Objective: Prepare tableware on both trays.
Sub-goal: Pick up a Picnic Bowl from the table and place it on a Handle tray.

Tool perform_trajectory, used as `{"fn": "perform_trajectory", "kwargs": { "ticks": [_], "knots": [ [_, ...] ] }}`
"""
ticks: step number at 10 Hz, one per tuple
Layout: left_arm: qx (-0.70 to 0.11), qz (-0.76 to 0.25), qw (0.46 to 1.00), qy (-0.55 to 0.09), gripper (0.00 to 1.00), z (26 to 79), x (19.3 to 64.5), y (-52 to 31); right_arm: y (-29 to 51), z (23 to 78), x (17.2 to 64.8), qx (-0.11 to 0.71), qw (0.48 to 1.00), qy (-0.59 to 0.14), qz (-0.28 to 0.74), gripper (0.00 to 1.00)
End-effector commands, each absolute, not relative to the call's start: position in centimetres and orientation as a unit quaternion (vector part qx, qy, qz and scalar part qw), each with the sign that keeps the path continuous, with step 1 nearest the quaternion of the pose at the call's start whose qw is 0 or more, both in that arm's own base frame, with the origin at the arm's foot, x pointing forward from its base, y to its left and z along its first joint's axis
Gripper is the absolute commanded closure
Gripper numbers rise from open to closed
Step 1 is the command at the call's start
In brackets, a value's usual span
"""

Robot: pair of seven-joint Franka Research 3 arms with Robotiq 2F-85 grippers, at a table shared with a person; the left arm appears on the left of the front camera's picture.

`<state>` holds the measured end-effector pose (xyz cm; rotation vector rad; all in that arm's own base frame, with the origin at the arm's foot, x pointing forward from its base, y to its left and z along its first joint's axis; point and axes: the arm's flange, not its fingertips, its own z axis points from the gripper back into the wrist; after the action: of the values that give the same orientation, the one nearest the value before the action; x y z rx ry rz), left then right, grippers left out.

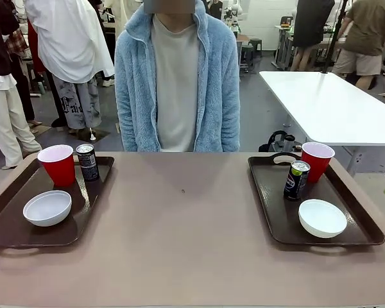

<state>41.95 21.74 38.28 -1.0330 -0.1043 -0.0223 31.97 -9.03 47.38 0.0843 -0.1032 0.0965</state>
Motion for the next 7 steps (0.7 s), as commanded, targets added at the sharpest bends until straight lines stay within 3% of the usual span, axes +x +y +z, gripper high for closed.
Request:
{"fn": "perform_trajectory", "kwargs": {
  "ticks": [1, 6, 7],
  "knots": [
    [-0.489, -0.014, 0.871, -0.051, 0.03, 38.42, 41.63, 21.75, -8.95, 47.27, 32.35, 0.036, 0.997, -0.056, 0.048, 0.0],
    [-0.489, -0.014, 0.871, -0.051, 0.03, 38.42, 41.63, 21.75, -8.95, 47.27, 32.35, 0.036, 0.997, -0.056, 0.048, 0.0],
    [-0.489, -0.014, 0.871, -0.051, 0.03, 38.42, 41.63, 21.75, -9.03, 47.38, 31.97, 0.042, 0.997, -0.052, 0.048, 0.05]
  ]
}}
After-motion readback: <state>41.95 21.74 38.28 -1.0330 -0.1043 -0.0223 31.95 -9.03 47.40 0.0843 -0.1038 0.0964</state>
